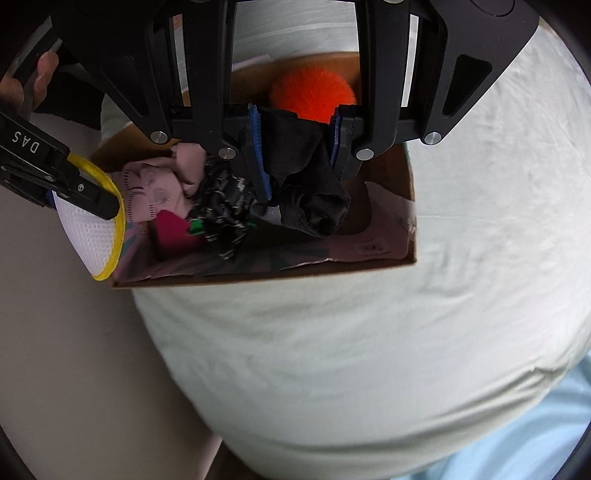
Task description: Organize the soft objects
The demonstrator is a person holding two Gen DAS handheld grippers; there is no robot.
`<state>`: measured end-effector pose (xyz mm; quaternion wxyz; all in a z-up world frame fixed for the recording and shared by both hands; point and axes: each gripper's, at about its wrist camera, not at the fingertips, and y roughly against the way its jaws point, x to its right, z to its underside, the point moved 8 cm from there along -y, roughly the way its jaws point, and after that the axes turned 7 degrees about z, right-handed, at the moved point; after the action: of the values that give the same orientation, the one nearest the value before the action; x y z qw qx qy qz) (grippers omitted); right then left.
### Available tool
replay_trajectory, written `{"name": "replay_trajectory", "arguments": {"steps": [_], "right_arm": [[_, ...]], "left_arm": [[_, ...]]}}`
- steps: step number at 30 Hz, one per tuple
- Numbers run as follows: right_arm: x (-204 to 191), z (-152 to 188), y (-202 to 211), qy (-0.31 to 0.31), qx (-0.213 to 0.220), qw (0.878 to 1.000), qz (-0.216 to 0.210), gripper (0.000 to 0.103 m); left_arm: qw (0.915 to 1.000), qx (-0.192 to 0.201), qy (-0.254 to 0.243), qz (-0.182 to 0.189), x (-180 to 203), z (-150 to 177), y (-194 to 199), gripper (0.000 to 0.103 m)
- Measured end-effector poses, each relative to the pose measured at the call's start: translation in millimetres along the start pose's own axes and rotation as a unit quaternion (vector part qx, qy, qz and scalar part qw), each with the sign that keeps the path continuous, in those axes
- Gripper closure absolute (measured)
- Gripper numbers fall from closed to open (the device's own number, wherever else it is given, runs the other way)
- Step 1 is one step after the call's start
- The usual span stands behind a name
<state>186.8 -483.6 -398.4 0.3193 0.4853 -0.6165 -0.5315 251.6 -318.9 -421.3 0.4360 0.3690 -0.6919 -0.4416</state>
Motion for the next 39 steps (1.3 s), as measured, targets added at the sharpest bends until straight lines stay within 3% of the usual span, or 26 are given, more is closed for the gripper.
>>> {"name": "replay_trajectory", "arguments": {"steps": [4,5,7,8,9,26,32,39], "right_arm": [[4.7,-1.2,-11.9,-0.008,-0.019,1.000,-0.009,0.048],[5.6,-1.6,-14.3,-0.013,-0.024,1.000,-0.011,0.042],[6.4,-4.3,-17.2,-0.025,-0.027,0.999,-0.023,0.024],[7.4,-5.9,-16.2,-0.034,-0.025,0.999,-0.027,0.011],[9.1,-7.6,-15.1,-0.041,-0.022,0.999,-0.028,0.005],[-3.3,-2.2,12.2,-0.050,-0.002,0.999,-0.005,0.002],[-25.4,2.1,58.7,-0.027,0.032,0.999,-0.004,0.002],[-71.9,9.2,143.6,0.026,0.097,0.995,-0.008,0.002]], "left_arm": [[0.9999,-0.011,-0.007,-0.001,1.5,-2.1,-9.0,0.079],[0.9998,-0.014,-0.012,0.002,3.9,-2.6,-9.7,0.077],[0.9995,-0.024,-0.019,0.000,5.6,-3.5,-10.4,0.052],[0.9993,-0.029,-0.022,-0.006,5.3,-3.2,-9.4,0.012],[0.9994,-0.022,-0.026,-0.011,3.3,-3.0,-3.3,0.000],[0.9994,0.026,-0.021,-0.001,-8.9,6.2,59.6,0.000],[0.9979,0.064,-0.015,-0.002,-14.5,14.6,117.9,0.000],[0.9901,0.140,0.004,-0.006,-37.4,38.3,223.8,0.000]]}}
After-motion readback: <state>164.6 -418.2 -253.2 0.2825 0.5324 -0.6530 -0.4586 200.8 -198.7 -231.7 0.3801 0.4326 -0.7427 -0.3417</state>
